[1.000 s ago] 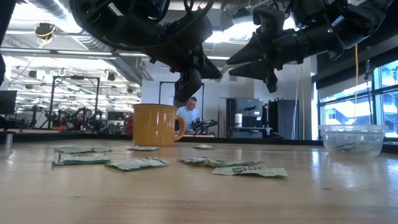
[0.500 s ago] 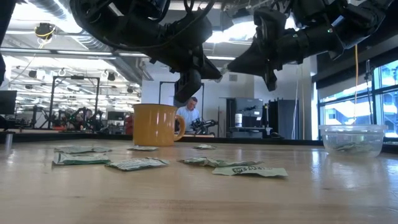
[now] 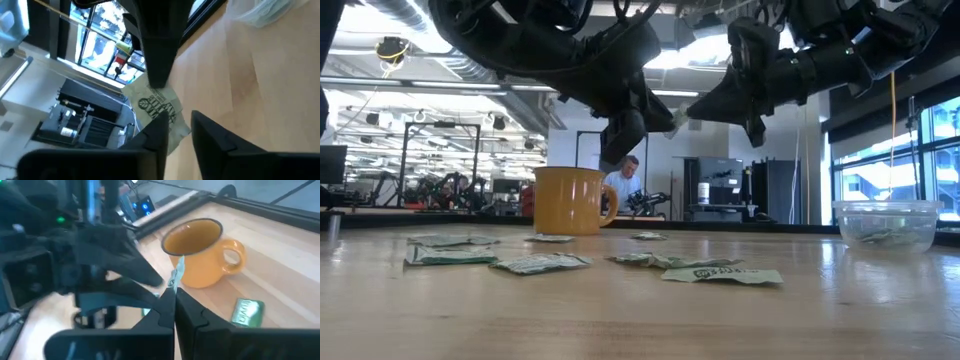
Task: Pick and place items into bin
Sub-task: Put the stevia packet into the transparent bin
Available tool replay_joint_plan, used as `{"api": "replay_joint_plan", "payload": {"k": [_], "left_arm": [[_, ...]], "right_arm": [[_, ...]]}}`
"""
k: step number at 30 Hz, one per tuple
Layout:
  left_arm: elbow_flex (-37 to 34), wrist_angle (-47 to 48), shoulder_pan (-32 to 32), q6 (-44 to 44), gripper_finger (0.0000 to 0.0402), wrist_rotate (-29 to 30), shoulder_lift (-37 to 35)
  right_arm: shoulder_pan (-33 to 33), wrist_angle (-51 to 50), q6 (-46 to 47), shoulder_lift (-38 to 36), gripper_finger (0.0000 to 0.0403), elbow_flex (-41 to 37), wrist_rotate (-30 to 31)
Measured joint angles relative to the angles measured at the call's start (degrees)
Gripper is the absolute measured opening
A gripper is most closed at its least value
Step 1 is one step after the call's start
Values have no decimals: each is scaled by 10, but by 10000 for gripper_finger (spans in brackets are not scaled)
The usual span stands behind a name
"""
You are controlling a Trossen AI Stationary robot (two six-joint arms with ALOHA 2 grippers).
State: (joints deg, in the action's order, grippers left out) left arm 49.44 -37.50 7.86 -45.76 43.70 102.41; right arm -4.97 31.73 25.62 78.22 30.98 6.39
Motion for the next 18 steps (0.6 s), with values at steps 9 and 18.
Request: {"api": "replay_joint_plan", "payload": {"k": [9,18], "left_arm": [[-1,97,19,145,124,-10,-43],[-1,330,2,358,105,-271,-127]], "right_arm": [[-5,-201,-10,-136,2,0,0],[2,-572,134,-328,2,0,-81]]}}
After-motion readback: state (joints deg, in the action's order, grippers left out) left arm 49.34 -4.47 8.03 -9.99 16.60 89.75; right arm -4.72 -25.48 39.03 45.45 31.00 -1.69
